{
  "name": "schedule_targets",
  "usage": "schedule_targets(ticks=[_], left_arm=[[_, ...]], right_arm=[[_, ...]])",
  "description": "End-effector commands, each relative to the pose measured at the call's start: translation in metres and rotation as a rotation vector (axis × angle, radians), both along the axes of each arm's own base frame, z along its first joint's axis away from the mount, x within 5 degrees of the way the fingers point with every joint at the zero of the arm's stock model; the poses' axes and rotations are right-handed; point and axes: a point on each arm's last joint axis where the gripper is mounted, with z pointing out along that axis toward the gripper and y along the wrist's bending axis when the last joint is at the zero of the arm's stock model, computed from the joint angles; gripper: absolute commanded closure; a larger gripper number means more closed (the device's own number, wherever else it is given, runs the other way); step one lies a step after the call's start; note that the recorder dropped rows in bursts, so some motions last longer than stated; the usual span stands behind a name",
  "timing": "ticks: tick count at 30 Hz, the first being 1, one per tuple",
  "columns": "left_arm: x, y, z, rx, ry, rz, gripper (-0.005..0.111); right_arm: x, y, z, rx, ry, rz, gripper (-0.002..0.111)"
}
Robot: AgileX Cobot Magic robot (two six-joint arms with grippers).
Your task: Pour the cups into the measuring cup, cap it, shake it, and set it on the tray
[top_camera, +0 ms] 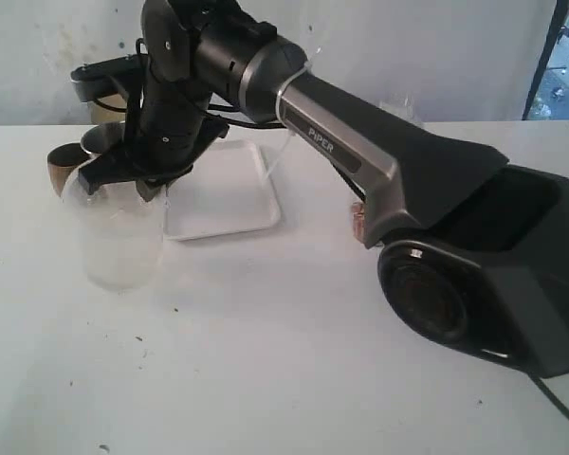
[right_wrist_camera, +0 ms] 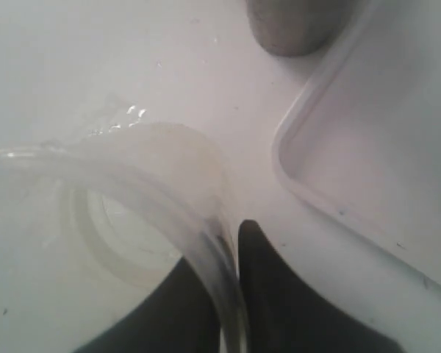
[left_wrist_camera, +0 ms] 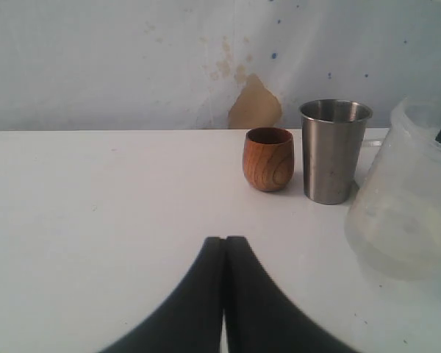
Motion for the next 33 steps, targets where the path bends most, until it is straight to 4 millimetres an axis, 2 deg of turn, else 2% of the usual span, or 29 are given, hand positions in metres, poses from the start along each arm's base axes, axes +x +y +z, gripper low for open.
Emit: schedule_targets(ticks=[1, 8, 15, 23, 33], left_arm=[[0.0, 0.0, -0.001, 0.003, -0.002, -0.004, 0.107], [0.0, 0.0, -0.001, 0.003, -0.002, -0.004, 0.107], [0.0, 0.0, -0.001, 0.003, -0.002, -0.004, 0.107], [0.0, 0.0, -0.001, 0.003, -0.002, -0.004, 0.107], [0.0, 0.0, -0.001, 0.003, -0.002, -0.004, 0.107]], right_arm=[[0.017, -0.013, -0.007, 0.014, 0.027, -0.047, 0.108], [0.022, -0.018, -0.009, 0.039, 0.061, -0.067, 0.108], [0.023, -0.015, -0.022, 0.031, 0.086, -0.066, 0.108], [0.021, -0.013, -0.017, 0.054, 0.089, -0.031, 0.108], [0.018, -0.009, -0.022, 0.074, 0.116, 0.002, 0.106]])
